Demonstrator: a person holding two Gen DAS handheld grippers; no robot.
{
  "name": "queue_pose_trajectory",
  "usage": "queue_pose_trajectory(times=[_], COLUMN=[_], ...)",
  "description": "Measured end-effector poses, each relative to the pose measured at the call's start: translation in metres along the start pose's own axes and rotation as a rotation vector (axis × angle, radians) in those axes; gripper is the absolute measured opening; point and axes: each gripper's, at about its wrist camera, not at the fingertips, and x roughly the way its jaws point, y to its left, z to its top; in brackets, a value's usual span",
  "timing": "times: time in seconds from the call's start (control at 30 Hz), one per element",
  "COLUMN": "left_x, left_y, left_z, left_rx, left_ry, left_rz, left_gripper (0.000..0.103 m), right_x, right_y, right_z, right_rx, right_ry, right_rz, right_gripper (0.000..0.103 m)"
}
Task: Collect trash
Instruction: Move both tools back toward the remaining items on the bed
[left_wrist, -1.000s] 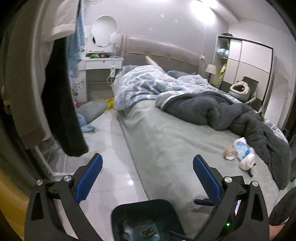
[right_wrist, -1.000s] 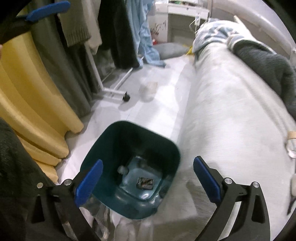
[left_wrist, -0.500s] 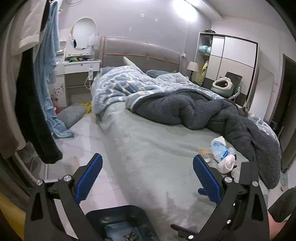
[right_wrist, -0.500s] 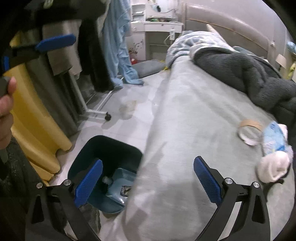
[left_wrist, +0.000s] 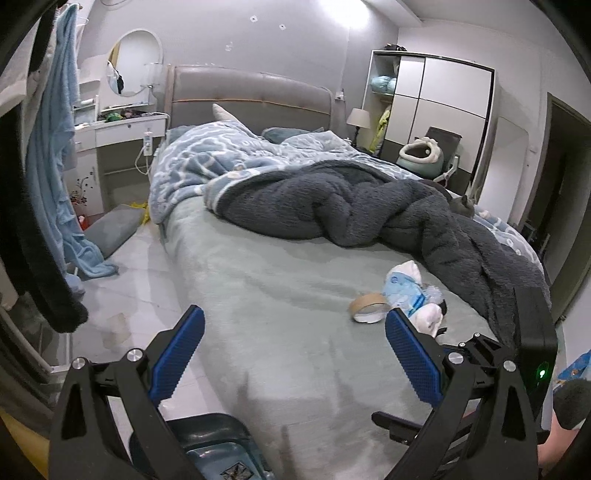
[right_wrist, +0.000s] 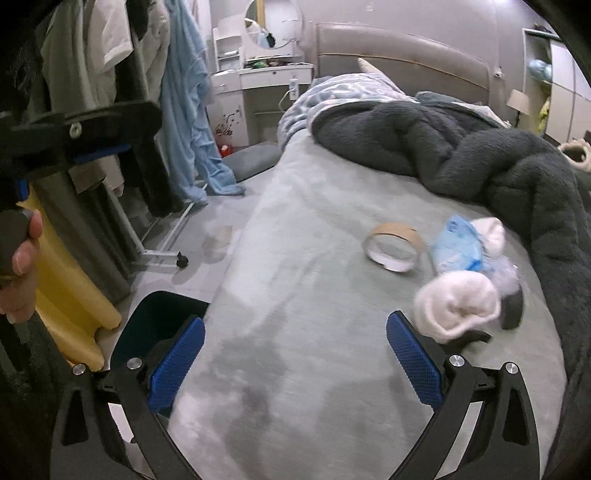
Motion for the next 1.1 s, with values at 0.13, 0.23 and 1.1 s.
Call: queue_pose_trajectory(times=[0.13,0.23,1.1], left_x=[0.01,0.018,0.1], left_y=[-0.011,-0.021,-0.096], left_z=[0.0,-0.001,-0.016], left_rx=[-0.008,-0.003,0.16], left_ry=[0.016,0.027,0.169], left_rz=[-0.028,-0.043,-0.25], left_gripper=[0.099,0.099,0.097], right_x=[-0.01,-0.016,-0.005], right_y=[-0.019,-0.033,-0.122], right_z=[-0.008,-0.013,-0.045], right_rx=[0.031,0.054,0.209], right_ry=[-0.013,-0.023,-0.004], right_rz=[-0.006,-0.022,0.038], right_gripper=[0.099,0.099,0.05])
